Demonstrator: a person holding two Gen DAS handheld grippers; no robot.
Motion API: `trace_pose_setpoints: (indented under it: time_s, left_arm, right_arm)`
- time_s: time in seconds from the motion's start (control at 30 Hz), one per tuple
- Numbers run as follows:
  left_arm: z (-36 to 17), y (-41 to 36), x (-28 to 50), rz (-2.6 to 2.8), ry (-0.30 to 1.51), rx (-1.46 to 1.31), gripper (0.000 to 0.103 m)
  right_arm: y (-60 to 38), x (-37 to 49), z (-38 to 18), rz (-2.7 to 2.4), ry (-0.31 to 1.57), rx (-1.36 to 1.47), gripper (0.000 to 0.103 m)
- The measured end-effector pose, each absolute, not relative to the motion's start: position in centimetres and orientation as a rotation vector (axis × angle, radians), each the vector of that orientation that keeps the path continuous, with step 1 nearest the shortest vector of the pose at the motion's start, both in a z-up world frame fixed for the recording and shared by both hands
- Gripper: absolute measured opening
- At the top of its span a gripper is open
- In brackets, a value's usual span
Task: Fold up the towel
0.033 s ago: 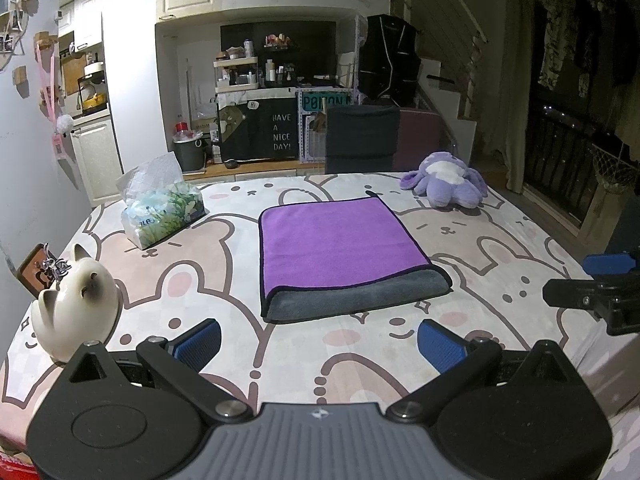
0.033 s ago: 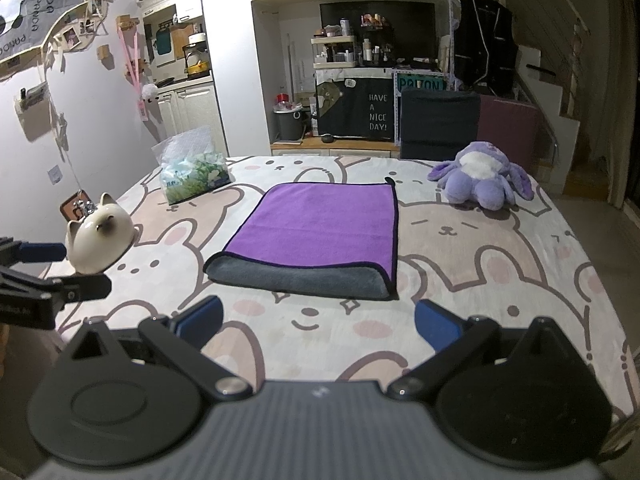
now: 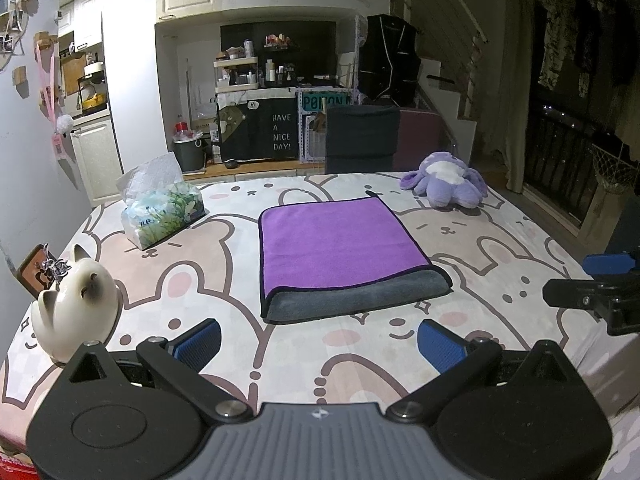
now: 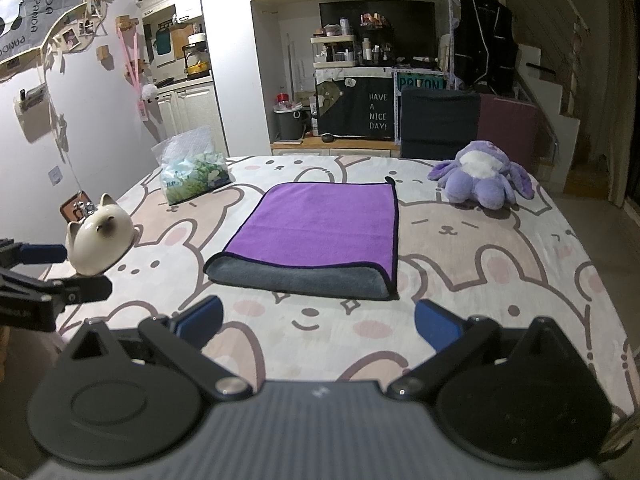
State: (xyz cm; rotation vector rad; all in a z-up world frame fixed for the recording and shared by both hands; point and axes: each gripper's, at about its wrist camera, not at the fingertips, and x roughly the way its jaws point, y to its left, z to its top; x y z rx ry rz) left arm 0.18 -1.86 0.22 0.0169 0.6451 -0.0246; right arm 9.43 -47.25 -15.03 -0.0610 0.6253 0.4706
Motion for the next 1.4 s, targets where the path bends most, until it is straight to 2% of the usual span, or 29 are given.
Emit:
trace_pose_setpoints:
  time_s: [0.57,0.97,1.4]
  left_arm:
    - [2.4,1.8,5.6,-0.067,0.607,-0.025,0.103]
    - [2.6,3.1,10.3,-0.099,0.587,0.045,0.103]
    - [-1.1,5.2,14.7,-0.127,0.583,0.028,0.103]
  right_arm:
    - [-47.7,13.2,-13.0,0.499,0.597,-0.121,0.103]
    - [-47.7,17.3,-12.6,0.544,0.586,-0.167,0.103]
    - [-48.1,22.6,-16.7,0.557,0.548,-0.234,0.103]
